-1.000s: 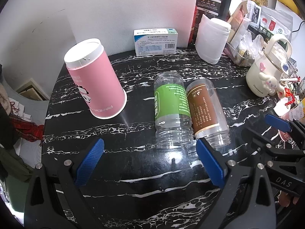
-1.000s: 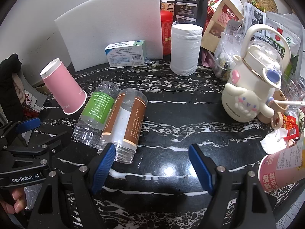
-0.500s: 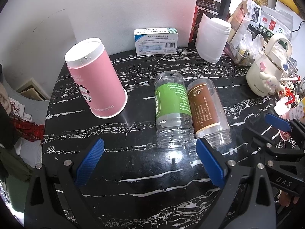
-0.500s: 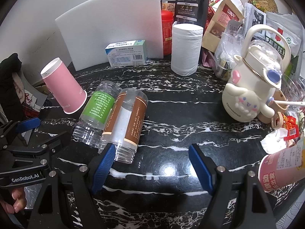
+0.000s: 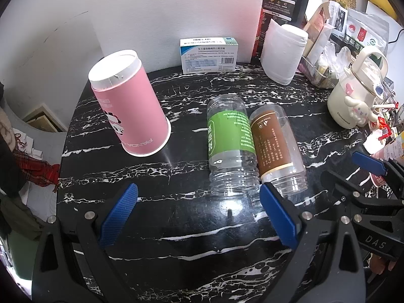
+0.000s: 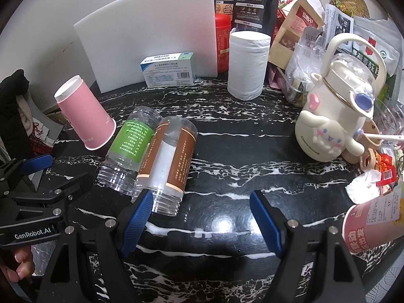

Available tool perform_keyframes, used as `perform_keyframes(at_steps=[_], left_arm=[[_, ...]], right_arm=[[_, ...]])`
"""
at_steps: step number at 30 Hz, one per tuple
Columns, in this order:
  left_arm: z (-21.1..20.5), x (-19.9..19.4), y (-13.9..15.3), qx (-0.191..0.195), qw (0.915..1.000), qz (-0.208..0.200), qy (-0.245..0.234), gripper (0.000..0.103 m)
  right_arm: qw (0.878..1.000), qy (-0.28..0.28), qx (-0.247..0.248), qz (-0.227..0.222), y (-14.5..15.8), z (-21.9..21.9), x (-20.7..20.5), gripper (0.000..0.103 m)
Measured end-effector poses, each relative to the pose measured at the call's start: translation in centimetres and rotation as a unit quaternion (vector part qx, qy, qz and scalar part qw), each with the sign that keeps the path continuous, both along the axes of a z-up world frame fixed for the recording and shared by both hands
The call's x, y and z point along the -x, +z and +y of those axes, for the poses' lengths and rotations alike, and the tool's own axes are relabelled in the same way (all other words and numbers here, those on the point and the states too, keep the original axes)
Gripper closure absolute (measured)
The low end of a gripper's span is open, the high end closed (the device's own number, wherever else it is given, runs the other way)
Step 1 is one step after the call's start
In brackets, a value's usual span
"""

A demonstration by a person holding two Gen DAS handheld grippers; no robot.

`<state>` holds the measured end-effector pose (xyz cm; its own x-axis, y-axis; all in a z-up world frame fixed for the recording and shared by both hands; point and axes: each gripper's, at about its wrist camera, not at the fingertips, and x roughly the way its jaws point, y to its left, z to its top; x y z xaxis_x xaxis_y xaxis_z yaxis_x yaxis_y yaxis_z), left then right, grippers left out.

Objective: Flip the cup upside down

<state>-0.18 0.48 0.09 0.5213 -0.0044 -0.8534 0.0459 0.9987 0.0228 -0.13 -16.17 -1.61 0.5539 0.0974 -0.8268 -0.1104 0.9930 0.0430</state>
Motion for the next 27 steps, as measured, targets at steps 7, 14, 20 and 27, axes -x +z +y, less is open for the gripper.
perform_keyframes(at_steps=[7,14,20,27], left_arm=[[0.09,0.04,0.05,0.0,1.0,0.0,0.002,0.006],[0.27,-0.08,0.16,-0.003,1.0,0.002,0.005,0.006],[0.5,-0.22,0.24,-0.004,1.0,0.002,0.008,0.006],[0.63,-0.34,0.39,-0.005,0.9999,0.0,0.009,0.006]], right_arm=[[1.0,-0.001,0.001,0.001,0.09,-0.02,-0.02,0.024],[1.0,0.003,0.002,0.002,-0.11,0.4,-0.09,0.024],[1.0,0.009,0.001,0.004,-0.15,0.57,-0.34,0.024],[1.0,0.013,0.002,0.004,-0.06,0.67,-0.5,0.024]])
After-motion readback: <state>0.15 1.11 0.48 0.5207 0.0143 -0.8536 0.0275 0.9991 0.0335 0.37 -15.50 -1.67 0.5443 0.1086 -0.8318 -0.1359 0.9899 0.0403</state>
